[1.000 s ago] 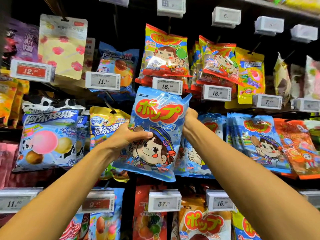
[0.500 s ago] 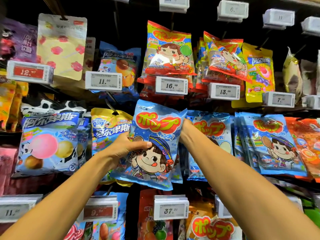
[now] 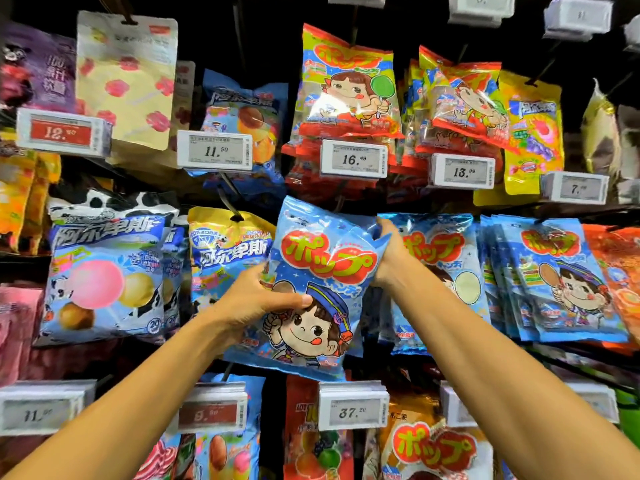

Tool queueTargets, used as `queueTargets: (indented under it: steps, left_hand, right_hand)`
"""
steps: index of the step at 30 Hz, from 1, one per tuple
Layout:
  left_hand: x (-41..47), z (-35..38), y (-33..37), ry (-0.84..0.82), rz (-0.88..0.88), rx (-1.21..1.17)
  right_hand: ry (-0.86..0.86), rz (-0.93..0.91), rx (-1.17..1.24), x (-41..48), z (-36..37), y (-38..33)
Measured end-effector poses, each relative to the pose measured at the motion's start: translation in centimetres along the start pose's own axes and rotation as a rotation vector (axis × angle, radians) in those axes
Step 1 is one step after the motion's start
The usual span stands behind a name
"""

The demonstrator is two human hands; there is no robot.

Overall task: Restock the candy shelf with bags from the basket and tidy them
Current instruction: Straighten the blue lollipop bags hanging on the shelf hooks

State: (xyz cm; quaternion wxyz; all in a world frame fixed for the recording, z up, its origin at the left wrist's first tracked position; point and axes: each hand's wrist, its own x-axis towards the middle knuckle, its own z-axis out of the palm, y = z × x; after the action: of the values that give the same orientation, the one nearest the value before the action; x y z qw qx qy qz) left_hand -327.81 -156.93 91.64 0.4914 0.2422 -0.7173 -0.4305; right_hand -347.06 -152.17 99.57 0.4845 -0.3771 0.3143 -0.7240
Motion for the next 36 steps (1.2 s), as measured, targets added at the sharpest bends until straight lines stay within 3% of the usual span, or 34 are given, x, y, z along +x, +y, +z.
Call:
queueTargets:
  steps: [4, 7, 11, 18, 24, 30, 36]
  left_hand:
    - [-0.3, 1.2, 0.6, 0.006, 0.033, -0.045]
    - [-0.3, 2.2, 1.0, 0.019, 0.051, -0.066]
    - [-0.1, 3.4, 1.4, 0.04, 0.078, -0.103]
    - [0.4, 3.2, 3.4, -0.031, 0.037, -0.196]
    - [4.3, 3.4, 6.8, 0.084, -0.009, -0.246]
    - [6.5, 3.5, 9.2, 0.156, 0.04, -0.137]
    - [6.5, 4.3, 9.4, 0.271, 0.057, -0.25]
  right_hand:
    - [0.135, -0.099, -0.039, -1.4, -1.8, -1.9]
    - [0.202, -0.268, -0.244, -2.7, -1.4, -2.7]
    - [0.116, -0.322, -0.497, -3.2, -0.1, -2.9]
    - [-0.012, -0.428, -0.462, -1.9, -0.2, -2.8]
    - [0.018, -0.565, -0.47, -0.5, -0.4, -2.8]
    - [-0.016, -0.498, -0.394, 0.2, 0.4, -3.6]
    - [-0.021, -0.398, -0.39, 0.3, 1.2, -4.2]
